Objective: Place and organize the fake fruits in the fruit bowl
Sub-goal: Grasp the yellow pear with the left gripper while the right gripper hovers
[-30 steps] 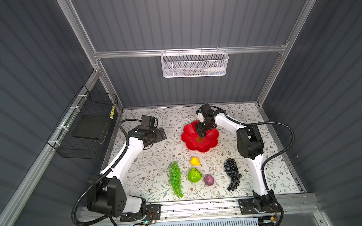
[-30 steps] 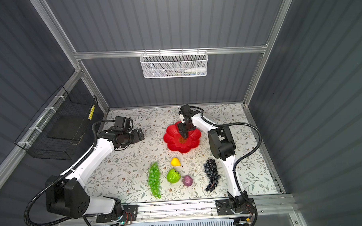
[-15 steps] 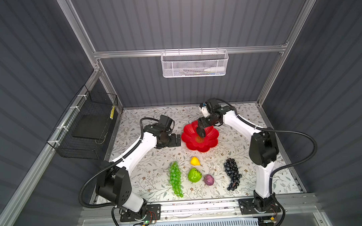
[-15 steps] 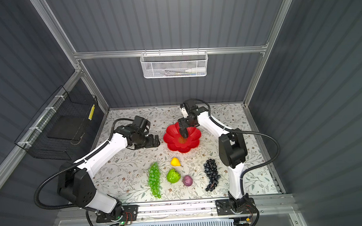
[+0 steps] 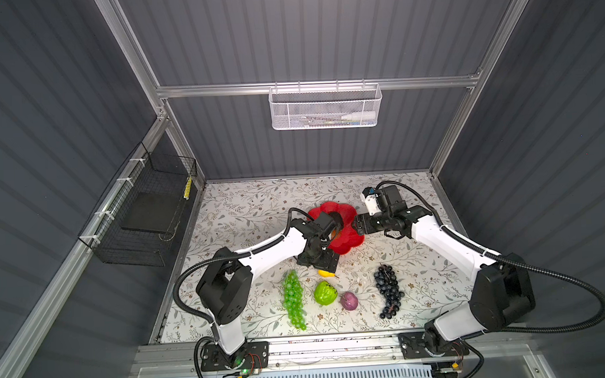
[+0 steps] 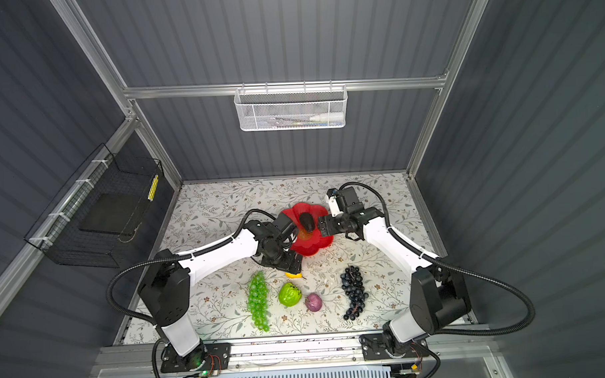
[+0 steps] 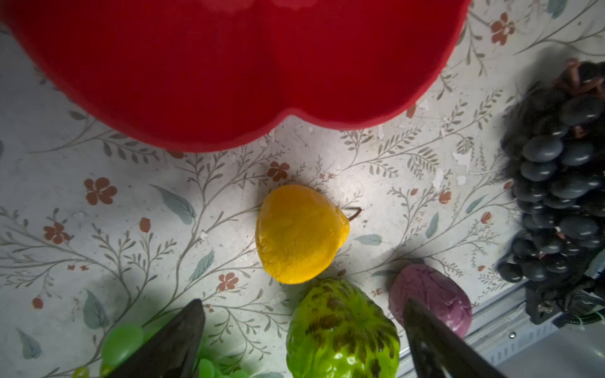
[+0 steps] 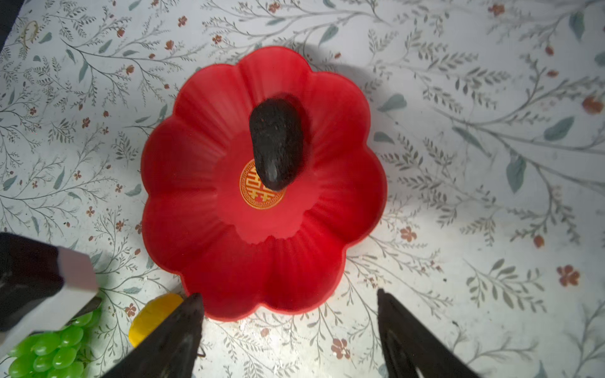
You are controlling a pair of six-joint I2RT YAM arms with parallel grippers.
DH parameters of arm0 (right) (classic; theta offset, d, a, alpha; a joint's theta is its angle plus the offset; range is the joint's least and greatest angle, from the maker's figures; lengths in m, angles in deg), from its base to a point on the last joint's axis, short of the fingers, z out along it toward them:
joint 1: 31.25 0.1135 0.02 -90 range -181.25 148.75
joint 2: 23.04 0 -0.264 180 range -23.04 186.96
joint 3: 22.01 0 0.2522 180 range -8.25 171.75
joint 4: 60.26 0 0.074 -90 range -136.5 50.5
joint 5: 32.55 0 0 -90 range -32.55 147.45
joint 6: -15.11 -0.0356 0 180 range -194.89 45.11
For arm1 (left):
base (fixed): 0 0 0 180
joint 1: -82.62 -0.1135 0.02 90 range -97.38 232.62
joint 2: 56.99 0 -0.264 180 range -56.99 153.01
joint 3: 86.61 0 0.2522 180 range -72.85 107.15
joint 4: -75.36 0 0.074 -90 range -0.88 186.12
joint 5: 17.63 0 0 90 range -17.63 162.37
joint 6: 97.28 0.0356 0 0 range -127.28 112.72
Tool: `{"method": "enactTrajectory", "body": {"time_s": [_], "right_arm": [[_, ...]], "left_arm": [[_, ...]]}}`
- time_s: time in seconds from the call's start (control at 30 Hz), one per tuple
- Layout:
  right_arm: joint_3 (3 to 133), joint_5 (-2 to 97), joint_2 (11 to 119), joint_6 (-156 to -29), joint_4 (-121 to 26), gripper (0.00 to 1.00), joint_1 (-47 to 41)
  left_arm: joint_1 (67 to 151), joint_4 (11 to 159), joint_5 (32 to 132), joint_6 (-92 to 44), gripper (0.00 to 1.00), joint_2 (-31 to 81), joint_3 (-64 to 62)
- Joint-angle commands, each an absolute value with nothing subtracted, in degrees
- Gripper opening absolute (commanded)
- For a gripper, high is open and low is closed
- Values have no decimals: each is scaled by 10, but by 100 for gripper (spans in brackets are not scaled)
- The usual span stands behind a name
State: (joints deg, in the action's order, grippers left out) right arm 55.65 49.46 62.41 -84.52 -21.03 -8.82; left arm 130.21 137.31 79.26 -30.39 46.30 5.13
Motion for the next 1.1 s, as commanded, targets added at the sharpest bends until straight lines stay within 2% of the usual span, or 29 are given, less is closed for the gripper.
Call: {"method": "enactTrajectory", "body": {"time_s": [0.0, 0.33, 0.6, 0.87, 1.07], "right_arm": [[529, 467, 611, -868, -258, 83, -92], [531, 447, 636, -874, -277, 82, -93], [531, 439, 653, -874, -277, 81, -94], [534, 437, 653, -875, -276, 81, -93], [540, 435, 656, -876, -275, 81, -93]], "left_arm": [[1305, 1375, 794, -306, 94, 481, 63], [1305, 1342, 805, -295, 88, 541, 71], [1305, 1325, 819, -301, 72, 554, 59], [1303, 1334, 821, -300, 48, 542, 53], [1294, 1325, 822, -302, 42, 517, 35]]}}
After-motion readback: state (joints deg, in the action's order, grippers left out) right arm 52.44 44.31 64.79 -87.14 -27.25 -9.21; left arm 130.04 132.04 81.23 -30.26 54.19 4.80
